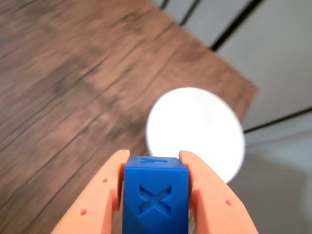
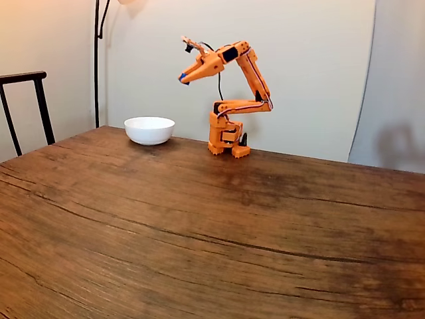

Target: Grasp the cube and drop it in the bowl

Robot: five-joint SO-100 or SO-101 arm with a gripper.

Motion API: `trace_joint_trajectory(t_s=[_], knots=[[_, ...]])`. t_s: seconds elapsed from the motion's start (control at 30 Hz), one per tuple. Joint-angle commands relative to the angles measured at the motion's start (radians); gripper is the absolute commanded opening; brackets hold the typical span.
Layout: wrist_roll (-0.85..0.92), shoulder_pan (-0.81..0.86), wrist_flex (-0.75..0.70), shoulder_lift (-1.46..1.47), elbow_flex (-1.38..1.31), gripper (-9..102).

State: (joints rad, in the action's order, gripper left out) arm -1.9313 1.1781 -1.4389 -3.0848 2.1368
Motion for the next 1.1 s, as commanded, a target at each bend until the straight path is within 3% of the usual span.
trace_joint_trajectory(t_s=[0.0,0.6,1.07], knots=[[0.000,0.063,0.051,0.028,-0.029,0],[-0.284,0.374,0.210,0.430,-0.023,0],[-0.387,0.388,0.394,0.805,-0.023,1]])
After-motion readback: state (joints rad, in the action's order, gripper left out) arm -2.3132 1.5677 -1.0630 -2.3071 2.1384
